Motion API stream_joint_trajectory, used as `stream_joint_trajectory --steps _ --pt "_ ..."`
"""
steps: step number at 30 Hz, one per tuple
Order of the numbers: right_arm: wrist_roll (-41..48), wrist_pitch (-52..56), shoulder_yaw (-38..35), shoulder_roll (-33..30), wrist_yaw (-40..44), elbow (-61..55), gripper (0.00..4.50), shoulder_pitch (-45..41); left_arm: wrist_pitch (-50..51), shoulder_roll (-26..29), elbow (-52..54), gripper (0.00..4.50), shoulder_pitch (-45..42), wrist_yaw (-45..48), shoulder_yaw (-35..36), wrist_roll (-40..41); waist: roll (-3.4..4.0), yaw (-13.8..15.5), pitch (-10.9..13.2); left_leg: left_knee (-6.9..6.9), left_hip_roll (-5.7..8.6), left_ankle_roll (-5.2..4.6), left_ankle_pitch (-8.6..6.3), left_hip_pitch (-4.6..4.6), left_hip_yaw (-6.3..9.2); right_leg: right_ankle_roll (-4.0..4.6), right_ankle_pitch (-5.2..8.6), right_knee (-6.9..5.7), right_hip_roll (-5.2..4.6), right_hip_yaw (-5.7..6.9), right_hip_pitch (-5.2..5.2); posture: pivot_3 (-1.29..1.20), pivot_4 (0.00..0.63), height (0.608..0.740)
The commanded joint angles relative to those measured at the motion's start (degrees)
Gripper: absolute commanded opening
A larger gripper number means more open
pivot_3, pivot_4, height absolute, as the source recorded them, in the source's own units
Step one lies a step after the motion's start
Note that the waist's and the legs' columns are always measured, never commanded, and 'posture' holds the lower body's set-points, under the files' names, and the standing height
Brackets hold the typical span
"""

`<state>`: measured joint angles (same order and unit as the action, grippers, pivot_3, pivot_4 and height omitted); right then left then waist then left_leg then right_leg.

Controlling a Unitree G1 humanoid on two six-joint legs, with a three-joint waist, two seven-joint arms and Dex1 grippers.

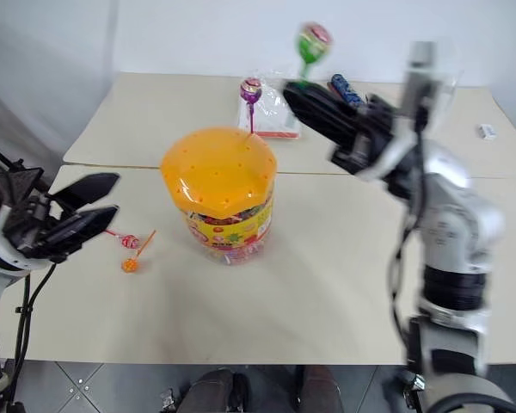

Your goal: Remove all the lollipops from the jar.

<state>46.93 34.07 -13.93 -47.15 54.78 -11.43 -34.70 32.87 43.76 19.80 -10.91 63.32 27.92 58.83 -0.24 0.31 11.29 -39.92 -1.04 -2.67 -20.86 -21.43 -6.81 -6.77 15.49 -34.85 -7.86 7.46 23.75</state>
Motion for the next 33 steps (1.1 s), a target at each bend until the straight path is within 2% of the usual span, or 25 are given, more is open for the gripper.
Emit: stream_joint_trajectory --steps 1,3,5,8,12,15,19,22,24,26,29,33 --pt "-13.2 -6.2 0.3 -14.6 10.9 3.8 0.02 12.0 -2.1 2.0 2.0 3.14 1.0 3.2 -0.4 -1.7 0.05 0.1 0.0 0.06 0.01 -0.04 -0.02 -0.01 -0.02 -0.01 0.0 0.14 -0.01 0.0 0.0 0.0 0.15 0.74" --pt "-20.1 -12.0 1.1 -20.5 14.1 7.2 0.02 19.3 -3.3 2.7 1.2 3.14 1.6 4.6 -0.7 -3.2 0.08 -0.2 0.0 0.09 0.03 -0.03 -0.03 -0.01 -0.26 -0.11 0.04 0.35 0.01 0.03 0.0 0.0 0.15 0.74" --pt "-26.0 -19.5 1.6 -23.3 15.6 11.2 0.02 24.0 -4.4 3.4 0.4 3.14 2.1 6.0 -1.3 -4.8 0.11 -0.7 0.1 0.07 0.01 0.0 -0.01 0.08 -0.52 -0.15 0.05 0.39 0.11 0.0 -0.01 0.0 0.15 0.74" --pt "-29.7 -23.6 2.2 -23.4 15.4 15.6 0.02 26.1 -5.1 3.3 -0.4 3.14 1.8 6.5 -1.6 -5.3 0.13 -1.5 0.1 0.05 -0.29 0.15 0.09 0.33 -0.71 -0.09 0.06 0.32 0.24 -0.23 -0.09 0.0 0.15 0.74" --pt "-37.3 -25.2 5.1 -22.9 10.7 21.1 0.02 26.9 -5.7 2.6 -1.0 3.14 1.3 6.4 -1.9 -5.6 0.17 -1.8 0.1 -0.1 -0.42 0.23 0.15 0.39 -0.79 0.01 0.04 0.13 0.28 -0.42 -0.08 0.0 0.15 0.74" --pt "-35.4 -25.9 4.2 -21.5 13.2 22.4 0.73 27.4 -6.1 2.2 -1.1 3.14 1.5 6.1 -1.8 -5.6 0.21 -1.8 0.1 -0.07 -0.43 0.27 0.12 0.34 -0.78 0.02 0.05 0.03 0.26 -0.49 0.05 0.0 0.15 0.74" --pt "-29.8 -25.4 1.7 -19.6 17.2 20.7 2.01 26.4 -6.2 1.4 -1.8 3.14 1.9 4.8 -0.3 -4.5 0.22 -1.7 0.1 -0.06 -0.51 0.33 0.08 0.3 -0.7 0.02 0.05 0.04 0.34 -0.32 0.05 0.0 0.15 0.74" --pt "-15.6 -18.8 -2.0 -13.3 19.0 13.0 2.95 20.7 -5.8 0.0 -3.9 3.14 1.1 2.3 2.1 -2.2 0.21 -1.8 0.1 -0.11 -0.52 0.32 0.09 0.27 -0.64 0.02 0.05 0.06 0.35 -0.27 0.01 0.0 0.15 0.74" --pt "-7.8 -11.2 -1.6 -8.3 13.8 7.6 2.95 11.9 -5.6 -2.1 -6.0 3.14 -0.2 -1.3 4.2 -0.1 0.26 -2.1 0.1 -0.16 -0.58 0.32 0.09 0.36 -0.69 0.11 -0.01 0.04 0.37 -0.34 -0.03 0.0 0.15 0.74" --pt "-4.3 -7.0 -0.1 -2.9 8.2 5.1 2.95 4.1 -5.4 -3.5 -7.6 3.14 -1.0 -4.0 5.3 0.6 0.29 -2.1 0.1 -0.21 -0.63 0.32 0.13 0.36 -0.73 0.21 -0.07 -0.02 0.34 -0.36 0.01 0.0 0.15 0.74" --pt "-2.5 -2.4 3.2 5.6 1.1 5.2 2.95 -5.6 -5.0 -3.9 -9.3 3.14 -1.4 -5.9 5.6 0.4 0.19 -1.8 0.1 -0.2 -0.66 0.42 0.1 0.31 -0.52 0.22 -0.07 -0.16 0.31 -0.5 0.07 0.0 0.15 0.74" --pt "-8.3 -0.6 10.0 14.5 -5.4 10.2 2.95 -16.0 -4.7 -4.0 -9.6 3.14 -2.1 -6.1 5.0 0.5 0.17 -1.5 0.1 -0.15 -0.56 0.48 0.05 0.0 -0.36 0.25 -0.05 -0.28 0.32 -0.22 0.34 0.0 0.15 0.74"
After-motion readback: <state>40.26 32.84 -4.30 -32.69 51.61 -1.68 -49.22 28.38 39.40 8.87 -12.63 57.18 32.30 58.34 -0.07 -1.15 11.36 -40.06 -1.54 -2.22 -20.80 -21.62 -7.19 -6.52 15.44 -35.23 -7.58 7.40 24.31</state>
